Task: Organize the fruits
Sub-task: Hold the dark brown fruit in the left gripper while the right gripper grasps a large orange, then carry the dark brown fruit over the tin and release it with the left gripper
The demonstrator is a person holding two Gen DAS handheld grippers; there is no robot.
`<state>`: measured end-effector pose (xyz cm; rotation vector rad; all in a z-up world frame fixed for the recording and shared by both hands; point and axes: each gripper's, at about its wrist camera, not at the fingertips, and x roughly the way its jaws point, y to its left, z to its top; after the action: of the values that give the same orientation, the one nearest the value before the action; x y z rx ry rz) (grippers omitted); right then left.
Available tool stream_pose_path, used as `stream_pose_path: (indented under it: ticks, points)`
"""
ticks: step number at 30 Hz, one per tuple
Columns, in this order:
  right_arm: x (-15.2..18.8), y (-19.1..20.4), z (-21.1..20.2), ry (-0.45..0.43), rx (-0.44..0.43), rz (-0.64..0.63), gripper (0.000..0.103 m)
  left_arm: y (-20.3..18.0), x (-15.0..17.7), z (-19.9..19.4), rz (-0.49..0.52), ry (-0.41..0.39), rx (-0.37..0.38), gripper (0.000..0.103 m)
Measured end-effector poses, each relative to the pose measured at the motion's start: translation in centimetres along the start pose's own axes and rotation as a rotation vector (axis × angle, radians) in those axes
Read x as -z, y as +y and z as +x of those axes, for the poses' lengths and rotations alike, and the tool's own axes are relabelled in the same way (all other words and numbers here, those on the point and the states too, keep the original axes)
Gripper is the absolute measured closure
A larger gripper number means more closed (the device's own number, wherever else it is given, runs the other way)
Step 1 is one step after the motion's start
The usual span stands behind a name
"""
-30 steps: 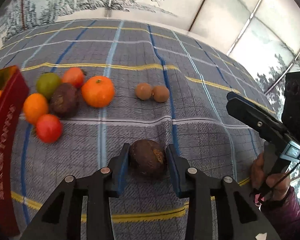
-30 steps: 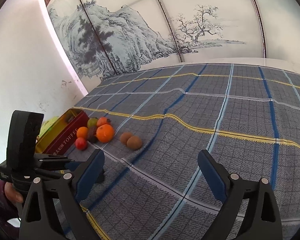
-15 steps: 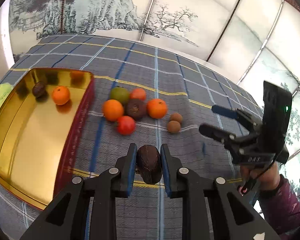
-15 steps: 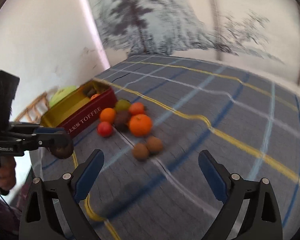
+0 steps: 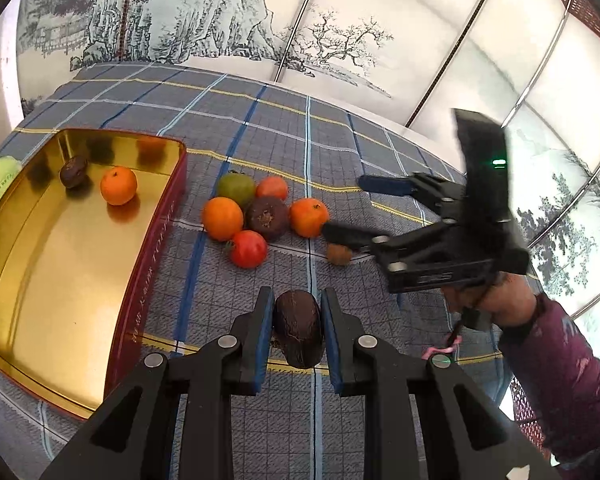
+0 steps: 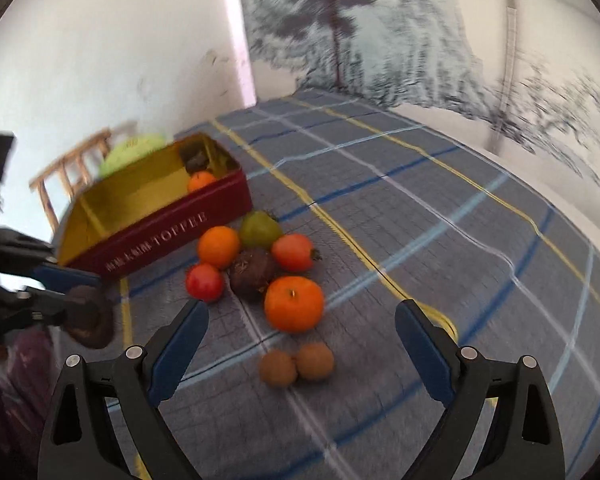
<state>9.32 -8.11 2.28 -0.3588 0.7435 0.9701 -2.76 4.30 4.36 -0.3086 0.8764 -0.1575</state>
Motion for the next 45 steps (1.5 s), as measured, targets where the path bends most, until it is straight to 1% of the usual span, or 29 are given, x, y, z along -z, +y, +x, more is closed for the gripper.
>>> stream_pose_path:
  ticks: [2,5,6,8,9,10,12,19,22,25,33,42,45]
  points:
    - [-0.1,0.1,1.2,0.026,-0.005,-0.023,0.012,0.0,-0.2,-0.1,0.001,-0.006,0.000,0.083]
    - [-0.3,-0.2,3.2,0.078,-0.014,-0.035,0.022,0.0,-0.5,-0.2,-0.001,-0.009,0.004,0.083]
    - [-0.3,-0.3,3.9,0.095,-0.011,-0.038,0.028,0.0,-0.6,-0.2,-0.003,-0.010,0.004,0.083]
    - [-0.3,-0.4,4.8,0.115,-0.030,-0.030,0.040,0.0,-0.6,-0.2,-0.004,-0.011,0.003,0.083]
    - [-0.3,-0.4,4.9,0.114,-0.024,-0.020,0.057,0.1,-0.6,-0.3,-0.005,-0.011,0.002,0.083]
    - [-0.2,-0.5,4.8,0.111,-0.016,-0.012,0.062,0.2,-0.6,-0.3,-0.007,-0.012,-0.001,0.083]
    - [0.2,-0.3,3.7,0.075,-0.034,0.025,0.062,0.4,-0.7,-0.5,-0.012,-0.018,0.002,0.083]
    - [3.4,1.1,-3.3,-0.116,-0.058,0.187,0.062,1.1,-0.9,-1.5,-0.023,-0.042,-0.009,0.083]
    - [4.4,2.4,-5.1,-0.147,-0.043,0.199,0.062,1.2,-1.0,-1.9,-0.023,-0.053,-0.024,0.083]
    - [4.8,3.5,-5.8,-0.151,-0.030,0.194,0.062,1.5,-1.0,-2.4,-0.020,-0.067,-0.044,0.083]
    - [5.0,5.2,-5.0,-0.131,-0.059,0.192,0.062,3.0,-1.3,-3.3,-0.012,-0.092,-0.113,0.083]
    - [4.4,6.4,-4.6,-0.124,-0.066,0.170,0.062,7.1,-1.6,-3.3,0.002,-0.095,-0.247,0.083]
    - [3.9,6.7,-4.7,-0.124,-0.064,0.164,0.062,8.3,-1.6,-3.0,0.022,-0.089,-0.299,0.083]
